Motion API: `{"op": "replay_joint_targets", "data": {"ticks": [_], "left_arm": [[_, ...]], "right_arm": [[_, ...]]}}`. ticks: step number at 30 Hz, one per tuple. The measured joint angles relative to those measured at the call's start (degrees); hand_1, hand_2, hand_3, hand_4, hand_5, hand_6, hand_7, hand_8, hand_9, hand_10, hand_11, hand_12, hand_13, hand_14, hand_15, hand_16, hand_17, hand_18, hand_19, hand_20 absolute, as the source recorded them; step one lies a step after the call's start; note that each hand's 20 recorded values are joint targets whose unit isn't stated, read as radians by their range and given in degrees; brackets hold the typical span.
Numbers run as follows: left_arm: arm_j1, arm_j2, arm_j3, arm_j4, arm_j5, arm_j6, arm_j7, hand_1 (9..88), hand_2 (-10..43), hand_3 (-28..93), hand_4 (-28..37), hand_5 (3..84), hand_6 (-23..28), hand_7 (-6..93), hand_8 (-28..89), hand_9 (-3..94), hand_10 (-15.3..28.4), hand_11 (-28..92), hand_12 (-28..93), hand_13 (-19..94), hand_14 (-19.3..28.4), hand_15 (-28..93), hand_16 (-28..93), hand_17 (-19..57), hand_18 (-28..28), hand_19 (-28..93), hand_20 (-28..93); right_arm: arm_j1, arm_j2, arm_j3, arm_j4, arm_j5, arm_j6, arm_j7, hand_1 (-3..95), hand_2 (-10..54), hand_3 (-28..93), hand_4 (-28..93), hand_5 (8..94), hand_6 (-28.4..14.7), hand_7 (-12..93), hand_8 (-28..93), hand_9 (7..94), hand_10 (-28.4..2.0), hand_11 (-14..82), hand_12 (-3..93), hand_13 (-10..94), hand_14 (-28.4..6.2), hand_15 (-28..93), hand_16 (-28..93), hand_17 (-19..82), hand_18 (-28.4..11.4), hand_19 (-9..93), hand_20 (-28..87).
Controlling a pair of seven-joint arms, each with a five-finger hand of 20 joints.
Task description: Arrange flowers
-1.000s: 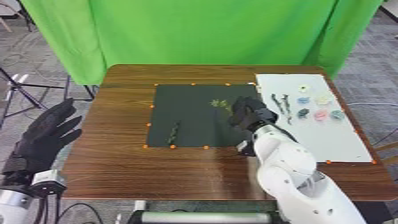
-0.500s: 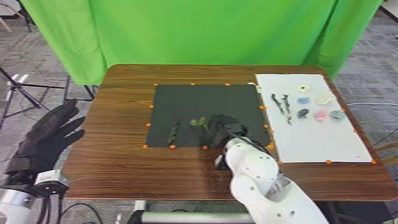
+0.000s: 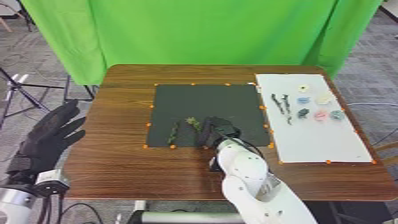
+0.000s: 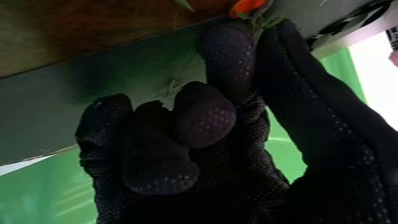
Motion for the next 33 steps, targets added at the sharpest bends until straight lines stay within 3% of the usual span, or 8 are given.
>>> {"op": "replay_joint_targets", "data": {"ticks": [3, 6, 7, 17, 24, 33], "left_arm": [[0.0, 0.08, 0.0, 0.01, 0.0, 0.0, -0.04, 23.4, -7.1, 70, -27.4, 18.8, 0.3, 23.2, -12, 17.2, 8.2, 9, 23, 12, 11.7, 18, 7, -10.9, 18.3, 34, 10], [0.01, 0.26, 0.0, 0.04, -0.02, 0.0, -0.06, 23.4, -7.1, 70, -27.5, 18.9, 0.3, 23.1, -12, 17.2, 8.2, 9, 23, 12, 11.8, 18, 7, -10.9, 18.3, 34, 10], [0.01, 0.32, 0.0, 0.05, -0.03, 0.0, -0.06, 23.3, -7.1, 70, -27.4, 18.9, 0.3, 23.2, -12, 17.2, 8.2, 9, 23, 12, 11.7, 18, 7, -10.9, 18.3, 34, 10], [0.01, 0.4, -0.14, 0.08, -0.03, -0.08, -0.15, 23.4, -6.9, 69, -27.3, 18.9, 0.3, 23.1, -12, 17.2, 8.2, 9, 23, 12, 11.7, 18, 7, -11.0, 18.3, 34, 10], [0.06, 0.33, -0.42, 0.08, -0.01, -0.13, -0.15, 23.5, -6.9, 69, -27.5, 18.9, 0.4, 23.2, -12, 17.2, 8.3, 9, 23, 12, 11.7, 18, 7, -10.9, 18.3, 34, 10], [0.2, -0.02, -0.41, 0.01, 0.03, -0.11, 0.19, 23.5, -7.0, 70, -27.4, 18.9, 0.2, 23.3, -12, 17.3, 8.2, 9, 23, 12, 11.8, 18, 7, -10.9, 18.3, 34, 10]], "right_arm": [[0.0, -0.11, 0.02, -0.1, -0.26, -0.26, 0.37, 28.1, -5.3, 82, -22, 73.0, -0.1, 52, 13, 77.7, -11.6, 64.4, 51.5, 73, -10.8, 88, 38, 29, -24.5, 87, 48], [0.0, -0.2, 0.09, -0.39, -0.71, -0.55, 0.61, 24.9, -4.3, 82, -21, 73.4, -0.3, 56, -8, 77.4, -11.8, 64.2, 51.5, 73, -10.7, 88, 38, 29, -24.5, 87, 48], [0.0, -0.2, 0.16, -0.55, -0.84, -0.72, 0.65, 23.9, -4.2, 81, -22, 73.5, -0.4, 56, -10, 77.3, -11.9, 64.1, 51.4, 73, -10.9, 87, 38, 29, -24.5, 87, 48], [-0.07, 0.44, 1.62, -2.92, -1.46, -4.21, 1.68, 18.0, -4.4, 76, -24, 72.9, -1.0, 54, -12, 75.2, -12.7, 63.3, 51.5, 72, -11.3, 87, 38, 28, -25.2, 86, 48], [-0.31, 2.58, 4.21, -7.12, 0.99, -9.34, 2.69, 14.7, -3.5, 74, -24, 69.5, -3.3, 46, -12, 70.3, -13.2, 59.9, 49.4, 67, -12.6, 83, 37, 24, -25.0, 83, 48], [0.27, 8.69, 12.18, -6.68, 2.95, -3.13, 4.9, 13.5, -8.2, 74, -28, 61.9, -4.5, 44, -12, 62.5, -15.2, 58.6, 46.6, 60, -13.8, 82, 35, 21, -24.9, 81, 50]]}}
